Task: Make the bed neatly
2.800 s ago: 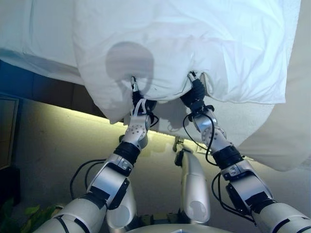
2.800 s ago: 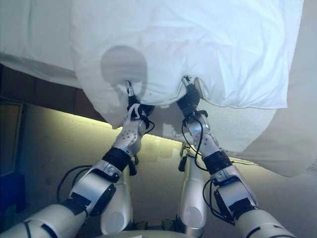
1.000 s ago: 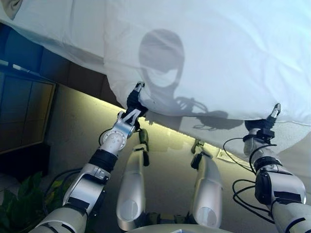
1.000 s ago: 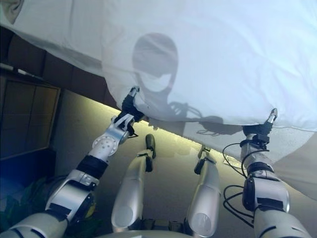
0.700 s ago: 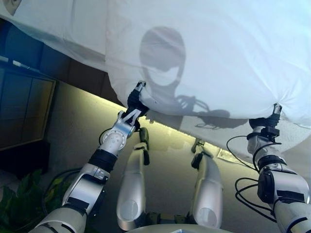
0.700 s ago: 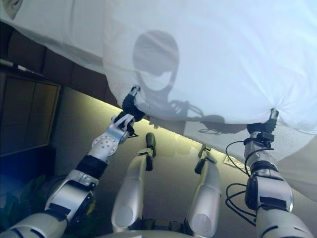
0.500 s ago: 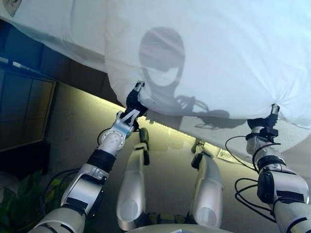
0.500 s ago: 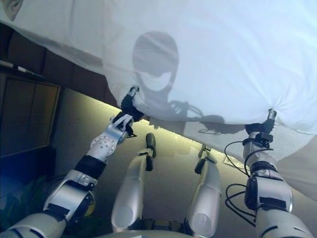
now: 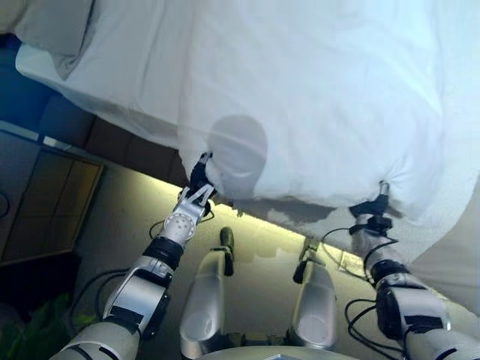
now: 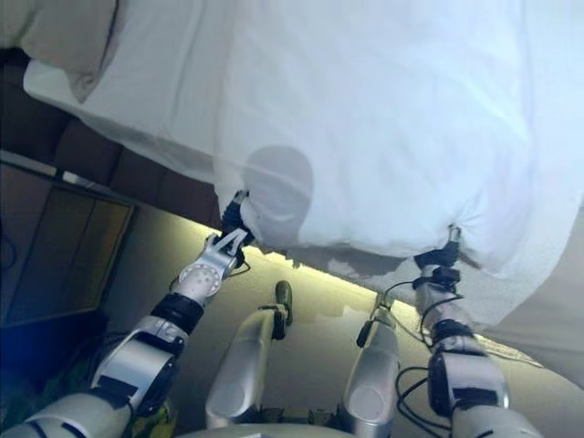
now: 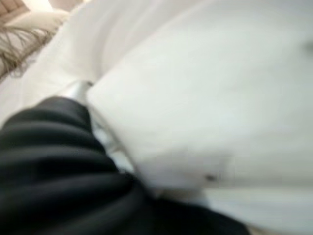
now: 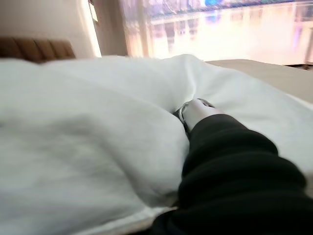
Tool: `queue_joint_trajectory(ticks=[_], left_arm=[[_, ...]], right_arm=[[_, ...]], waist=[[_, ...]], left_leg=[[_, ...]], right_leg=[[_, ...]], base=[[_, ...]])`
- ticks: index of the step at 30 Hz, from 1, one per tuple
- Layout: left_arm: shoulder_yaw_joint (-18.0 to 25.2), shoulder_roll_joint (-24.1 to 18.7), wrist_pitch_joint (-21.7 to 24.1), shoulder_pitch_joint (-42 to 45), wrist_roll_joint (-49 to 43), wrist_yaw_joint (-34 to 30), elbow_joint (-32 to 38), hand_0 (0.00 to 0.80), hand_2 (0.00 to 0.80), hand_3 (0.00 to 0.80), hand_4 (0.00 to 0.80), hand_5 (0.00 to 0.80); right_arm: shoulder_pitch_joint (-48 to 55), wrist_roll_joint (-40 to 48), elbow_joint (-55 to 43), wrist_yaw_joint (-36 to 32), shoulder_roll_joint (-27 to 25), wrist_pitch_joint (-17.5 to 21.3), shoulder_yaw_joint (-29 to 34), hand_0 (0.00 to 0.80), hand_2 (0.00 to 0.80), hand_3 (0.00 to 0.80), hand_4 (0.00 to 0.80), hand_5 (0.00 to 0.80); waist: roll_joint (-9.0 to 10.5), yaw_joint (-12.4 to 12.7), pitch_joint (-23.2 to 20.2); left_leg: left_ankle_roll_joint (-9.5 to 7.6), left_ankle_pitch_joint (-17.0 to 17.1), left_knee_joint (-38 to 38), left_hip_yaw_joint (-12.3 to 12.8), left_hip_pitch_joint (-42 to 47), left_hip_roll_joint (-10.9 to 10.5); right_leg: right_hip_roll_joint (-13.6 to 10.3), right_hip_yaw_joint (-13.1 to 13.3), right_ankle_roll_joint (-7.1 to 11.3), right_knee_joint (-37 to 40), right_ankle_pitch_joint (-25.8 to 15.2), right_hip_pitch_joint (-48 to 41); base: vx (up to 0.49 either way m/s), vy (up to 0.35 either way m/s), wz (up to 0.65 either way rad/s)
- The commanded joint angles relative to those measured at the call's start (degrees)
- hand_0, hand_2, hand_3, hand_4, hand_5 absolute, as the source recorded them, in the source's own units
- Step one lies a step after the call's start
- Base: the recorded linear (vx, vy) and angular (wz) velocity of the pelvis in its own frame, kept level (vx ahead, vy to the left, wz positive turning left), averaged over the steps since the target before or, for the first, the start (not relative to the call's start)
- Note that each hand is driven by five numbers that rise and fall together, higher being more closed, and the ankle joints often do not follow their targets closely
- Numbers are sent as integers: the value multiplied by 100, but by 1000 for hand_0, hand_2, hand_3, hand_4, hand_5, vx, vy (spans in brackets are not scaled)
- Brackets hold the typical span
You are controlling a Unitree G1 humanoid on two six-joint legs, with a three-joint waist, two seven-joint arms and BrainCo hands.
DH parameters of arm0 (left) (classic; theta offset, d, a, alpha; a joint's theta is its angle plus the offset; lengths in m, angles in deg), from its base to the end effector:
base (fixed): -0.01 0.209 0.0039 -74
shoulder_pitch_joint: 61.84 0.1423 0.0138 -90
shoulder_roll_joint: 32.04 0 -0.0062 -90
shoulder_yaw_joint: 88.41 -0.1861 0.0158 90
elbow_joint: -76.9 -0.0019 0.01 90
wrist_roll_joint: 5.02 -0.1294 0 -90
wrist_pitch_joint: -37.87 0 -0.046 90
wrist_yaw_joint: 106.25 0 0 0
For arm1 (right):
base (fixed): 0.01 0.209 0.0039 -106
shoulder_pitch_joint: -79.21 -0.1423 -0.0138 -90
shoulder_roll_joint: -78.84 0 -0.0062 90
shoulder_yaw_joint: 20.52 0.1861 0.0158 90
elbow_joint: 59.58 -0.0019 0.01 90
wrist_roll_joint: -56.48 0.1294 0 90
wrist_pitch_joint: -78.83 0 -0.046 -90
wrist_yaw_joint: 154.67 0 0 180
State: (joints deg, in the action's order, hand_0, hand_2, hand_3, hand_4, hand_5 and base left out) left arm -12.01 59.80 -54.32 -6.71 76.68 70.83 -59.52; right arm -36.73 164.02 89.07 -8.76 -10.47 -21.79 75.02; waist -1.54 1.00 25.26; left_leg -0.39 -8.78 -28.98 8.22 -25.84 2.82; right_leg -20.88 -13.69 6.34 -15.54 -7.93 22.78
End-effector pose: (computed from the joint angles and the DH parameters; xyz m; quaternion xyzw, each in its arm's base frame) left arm 0.2975 0.1593 0.0452 -0.4852 0.1442 -0.0234 0.8621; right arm 0.2486 -0.2176 -0.0131 0.7497 -0.0580 -0.0028 0.6593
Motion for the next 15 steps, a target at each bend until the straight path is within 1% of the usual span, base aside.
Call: queue_joint_trajectory(ticks=[1, 2, 3, 4, 5, 6, 7, 8, 9, 10, 11, 13, 14, 15], left_arm=[[205, -97, 69, 338, -272, -274, 115, 800, 800, 800, 800, 800], [212, -93, 100, 387, -274, -297, 104, 800, 800, 800, 800, 800], [254, -74, 165, 470, -313, -368, 78, 800, 800, 800, 800, 800], [231, -34, 222, 481, -298, -421, 44, 800, 800, 800, 800, 800], [239, 7, 246, 508, -157, -525, 37, 800, 800, 800, 800, 800], [286, 49, 213, 596, 108, -670, 79, 800, 800, 800, 800, 800], [368, 137, 187, 785, 167, -739, 209, 800, 800, 800, 800, 800], [424, 205, 184, 956, 154, -749, 308, 800, 800, 800, 800, 800], [454, 261, 169, 1104, 244, -763, 358, 800, 800, 800, 800, 800], [465, 303, 181, 1189, 276, -785, 363, 800, 800, 800, 800, 800], [496, 360, 193, 1315, 315, -817, 341, 800, 800, 800, 800, 800], [526, 423, 192, 1452, 403, -894, 286, 800, 800, 800, 800, 800], [585, 467, 132, 1553, 481, -953, 268, 800, 800, 800, 800, 800], [622, 501, 88, 1624, 575, -1013, 260, 800, 800, 800, 800, 800]], right_arm=[[394, -133, -439, -107, 134, 177, -434, 800, 800, 800, 800, 800], [445, -91, -474, -97, 167, 224, -475, 800, 800, 800, 800, 800], [560, -99, -542, -97, 233, 354, -498, 800, 800, 800, 800, 800], [604, -98, -500, -140, 233, 469, -556, 800, 800, 800, 800, 800], [602, -60, -519, -36, 166, 620, -682, 800, 800, 800, 800, 800], [582, -162, -528, 120, 126, 766, -751, 800, 800, 800, 800, 800], [538, -230, -626, 350, 99, 910, -805, 800, 800, 800, 800, 800], [600, -236, -742, 465, 87, 952, -819, 800, 800, 800, 800, 800], [674, -298, -790, 487, 75, 936, -784, 800, 800, 800, 800, 800], [739, -356, -799, 467, 46, 908, -776, 800, 800, 800, 800, 800], [890, -539, -791, 419, 5, 859, -740, 800, 800, 800, 800, 800], [1029, -841, -763, 431, -32, 826, -654, 800, 800, 800, 800, 800], [1067, -981, -715, 492, -82, 778, -563, 800, 800, 800, 800, 800], [1029, -1040, -654, 531, -122, 731, -495, 800, 800, 800, 800, 800]], waist=[[-16, -21, -475], [14, -56, -480], [79, -130, -472], [75, -164, -483], [75, -251, -468], [29, -248, -460], [5, -264, -468], [-22, -286, -470], [-38, -308, -479], [-51, -320, -491], [-76, -338, -538], [-153, -307, -621], [-211, -285, -691], [-261, -281, -765]], left_leg=[[243, 882, 904, 46, 421, 98], [260, 894, 938, 42, 483, 79], [303, 890, 942, -10, 544, 17], [323, 860, 945, -104, 558, 1], [318, 843, 898, -112, 575, -44], [341, 841, 841, -16, 601, 60], [439, 920, 679, 59, 582, 168], [539, 1058, 504, 58, 552, 303], [638, 1191, 388, -1, 534, 482], [689, 1257, 387, -53, 548, 613], [776, 1388, 538, -151, 636, 858], [948, 1802, 1115, -415, 815, 1246], [1086, 2146, 1541, -672, 968, 1585], [1149, 2383, 1863, -882, 1090, 1811]], right_leg=[[619, -82, 273, -924, 768, -235], [800, -112, 227, -759, 750, -316], [1095, -70, 145, -411, 673, -412], [1069, 10, 118, -202, 615, -501], [1188, 145, 43, -67, 555, -497], [1189, 37, -18, -153, 617, -515], [1223, -10, -100, -74, 623, -601], [1270, -26, -162, 0, 618, -695], [1289, -2, -201, 22, 636, -759], [1300, 33, -215, 14, 658, -791], [1309, 103, -218, 4, 711, -854], [1337, 213, -187, -11, 823, -940], [1307, 297, -153, -53, 924, -971], [1258, 371, -120, -70, 926, -936]], base=[[146, -35, -40], [124, -142, -28], [75, -187, -24], [54, -208, 1], [0, -119, 31], [22, -53, 67], [47, -17, 69], [93, -15, 40], [96, -1, 1], [133, 45, -18], [159, 99, -13], [195, 205, -13], [190, 387, -18], [174, 472, -25]])
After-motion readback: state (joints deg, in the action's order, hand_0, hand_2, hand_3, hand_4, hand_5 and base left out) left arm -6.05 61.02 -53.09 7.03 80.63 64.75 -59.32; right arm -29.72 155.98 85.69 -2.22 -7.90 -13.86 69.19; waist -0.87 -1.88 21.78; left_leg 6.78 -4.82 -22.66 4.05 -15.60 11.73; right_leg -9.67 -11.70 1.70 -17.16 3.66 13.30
